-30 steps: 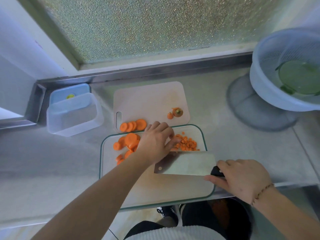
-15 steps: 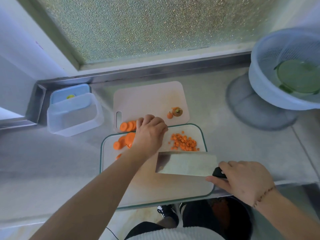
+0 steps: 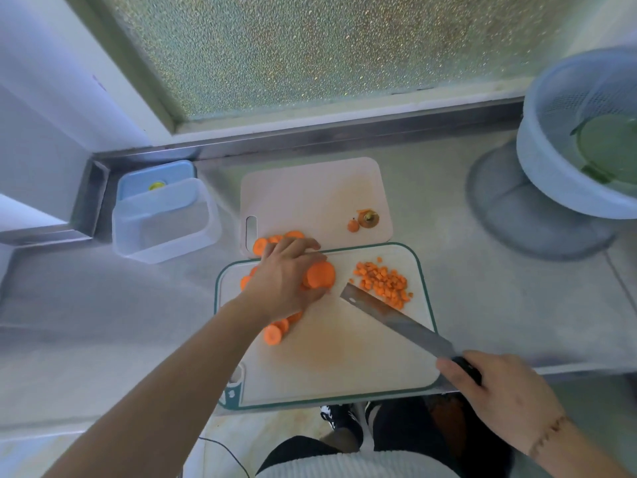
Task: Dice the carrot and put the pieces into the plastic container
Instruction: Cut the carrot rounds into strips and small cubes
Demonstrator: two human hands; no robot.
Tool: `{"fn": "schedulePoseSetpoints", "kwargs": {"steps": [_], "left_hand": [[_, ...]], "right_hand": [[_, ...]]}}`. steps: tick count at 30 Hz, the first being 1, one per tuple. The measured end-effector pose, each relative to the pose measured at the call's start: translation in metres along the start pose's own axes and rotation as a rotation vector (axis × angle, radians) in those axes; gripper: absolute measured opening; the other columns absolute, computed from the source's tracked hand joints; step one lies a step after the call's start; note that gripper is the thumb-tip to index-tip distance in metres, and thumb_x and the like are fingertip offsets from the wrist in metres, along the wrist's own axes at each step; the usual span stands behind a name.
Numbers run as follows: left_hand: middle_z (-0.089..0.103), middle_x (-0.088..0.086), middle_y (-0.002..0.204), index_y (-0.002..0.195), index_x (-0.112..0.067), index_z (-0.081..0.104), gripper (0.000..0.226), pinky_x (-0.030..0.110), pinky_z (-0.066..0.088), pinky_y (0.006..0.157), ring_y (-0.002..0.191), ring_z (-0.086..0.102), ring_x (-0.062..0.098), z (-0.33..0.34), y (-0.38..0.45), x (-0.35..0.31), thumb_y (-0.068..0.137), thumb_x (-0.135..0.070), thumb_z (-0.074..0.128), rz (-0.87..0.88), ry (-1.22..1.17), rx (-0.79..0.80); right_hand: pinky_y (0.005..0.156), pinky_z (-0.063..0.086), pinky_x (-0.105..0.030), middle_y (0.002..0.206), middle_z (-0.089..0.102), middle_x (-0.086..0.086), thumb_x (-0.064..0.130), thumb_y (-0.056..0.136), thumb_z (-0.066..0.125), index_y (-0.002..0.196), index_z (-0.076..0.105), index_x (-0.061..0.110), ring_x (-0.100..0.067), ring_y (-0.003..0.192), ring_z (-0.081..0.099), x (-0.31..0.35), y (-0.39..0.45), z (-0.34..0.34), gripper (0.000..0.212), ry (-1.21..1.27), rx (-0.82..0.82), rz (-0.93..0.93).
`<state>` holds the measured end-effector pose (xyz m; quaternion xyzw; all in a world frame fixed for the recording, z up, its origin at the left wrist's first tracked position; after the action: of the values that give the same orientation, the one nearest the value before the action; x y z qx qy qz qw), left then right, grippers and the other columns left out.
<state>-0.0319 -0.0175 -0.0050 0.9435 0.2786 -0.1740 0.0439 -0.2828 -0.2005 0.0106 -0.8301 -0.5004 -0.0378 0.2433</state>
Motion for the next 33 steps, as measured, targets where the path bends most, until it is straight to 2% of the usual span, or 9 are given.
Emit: {"fn": "schedulePoseSetpoints", "kwargs": {"steps": [3,6,9,12,17,21,23,27,33], "left_hand": [[0.067,0.007,0.11,0.113,-0.012,0.071,0.054,0.044,0.05,0.087,0.097,0.063,0.032,0.006,-0.023,-0.015,0.074,-0.049,0.062,-0.007,-0.082,-0.08],[0.065,0.005,0.1,0.109,-0.012,0.07,0.053,0.039,0.047,0.081,0.086,0.063,0.031,0.031,-0.056,-0.043,0.069,-0.045,0.059,0.012,-0.035,-0.061],[0.062,0.002,0.09,0.098,-0.012,0.069,0.051,0.035,0.038,0.079,0.08,0.061,0.03,0.047,-0.07,-0.046,0.06,-0.043,0.056,-0.115,-0.036,-0.115],[0.064,0.006,0.094,0.102,-0.01,0.069,0.053,0.037,0.046,0.081,0.084,0.061,0.031,0.037,-0.068,-0.031,0.062,-0.042,0.056,-0.217,-0.092,-0.254],[0.064,0.006,0.106,0.112,-0.01,0.07,0.047,0.038,0.044,0.08,0.092,0.057,0.027,0.041,-0.069,-0.063,0.077,-0.041,0.064,0.108,-0.039,-0.24],[0.059,0.003,0.121,0.122,-0.014,0.064,0.05,0.039,0.047,0.082,0.102,0.056,0.026,0.064,-0.089,-0.068,0.085,-0.047,0.064,0.068,-0.072,-0.212],[0.058,0.003,0.124,0.121,-0.014,0.064,0.04,0.04,0.047,0.084,0.104,0.056,0.028,0.065,-0.097,-0.07,0.091,-0.039,0.066,0.082,-0.15,-0.27],[0.064,0.005,0.119,0.109,-0.009,0.072,0.018,0.039,0.05,0.089,0.105,0.058,0.028,0.067,-0.104,-0.08,0.096,-0.02,0.066,0.148,-0.19,-0.32],[0.067,0.007,0.12,0.109,-0.006,0.074,0.018,0.041,0.05,0.09,0.111,0.061,0.031,0.073,-0.107,-0.087,0.093,-0.013,0.068,0.135,-0.211,-0.338]], "right_hand": [[0.048,0.035,-0.019,0.046,0.053,0.009,0.084,0.075,0.02,0.051,0.045,0.023,-0.008,0.046,0.051,0.008,-0.006,0.015,0.071,0.362,0.042,0.06],[0.049,0.031,-0.025,0.042,0.038,0.004,0.09,0.067,0.024,0.051,0.038,0.018,-0.006,0.042,0.037,0.018,-0.01,0.032,0.075,0.516,0.104,0.108],[0.048,0.031,-0.022,0.046,0.04,0.001,0.092,0.066,0.018,0.053,0.038,0.019,-0.007,0.044,0.04,0.026,-0.01,0.039,0.077,0.467,0.157,0.1],[0.05,0.033,-0.025,0.046,0.039,0.001,0.098,0.062,0.016,0.054,0.04,0.017,-0.007,0.045,0.04,0.028,-0.008,0.038,0.084,0.463,0.147,0.108],[0.053,0.034,-0.031,0.045,0.034,0.004,0.094,0.066,0.022,0.052,0.035,0.019,-0.008,0.045,0.036,0.028,-0.007,0.038,0.078,0.502,0.173,0.139],[0.051,0.03,-0.026,0.044,0.034,0.004,0.091,0.066,0.02,0.052,0.032,0.018,-0.006,0.043,0.033,0.03,-0.01,0.041,0.076,0.427,0.227,0.141],[0.048,0.028,-0.02,0.041,0.036,0.005,0.091,0.065,0.018,0.051,0.032,0.018,-0.007,0.041,0.035,0.029,-0.011,0.043,0.076,0.385,0.229,0.143],[0.047,0.029,-0.022,0.043,0.037,0.005,0.091,0.07,0.014,0.052,0.032,0.018,-0.008,0.043,0.036,0.033,-0.013,0.046,0.077,0.311,0.245,0.077],[0.05,0.031,-0.02,0.049,0.044,0.009,0.073,0.083,0.024,0.054,0.034,0.019,-0.008,0.049,0.043,0.041,-0.023,0.033,0.062,0.299,0.256,0.037]]}}
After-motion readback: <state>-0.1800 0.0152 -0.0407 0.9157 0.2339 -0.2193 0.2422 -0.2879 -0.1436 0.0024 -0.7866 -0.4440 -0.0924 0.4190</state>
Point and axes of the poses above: each hand's wrist, its own y-axis towards the middle knuckle, its own z-axis out of the palm, x = y × z, the point moved 7 cm from there along y, towards the middle knuckle
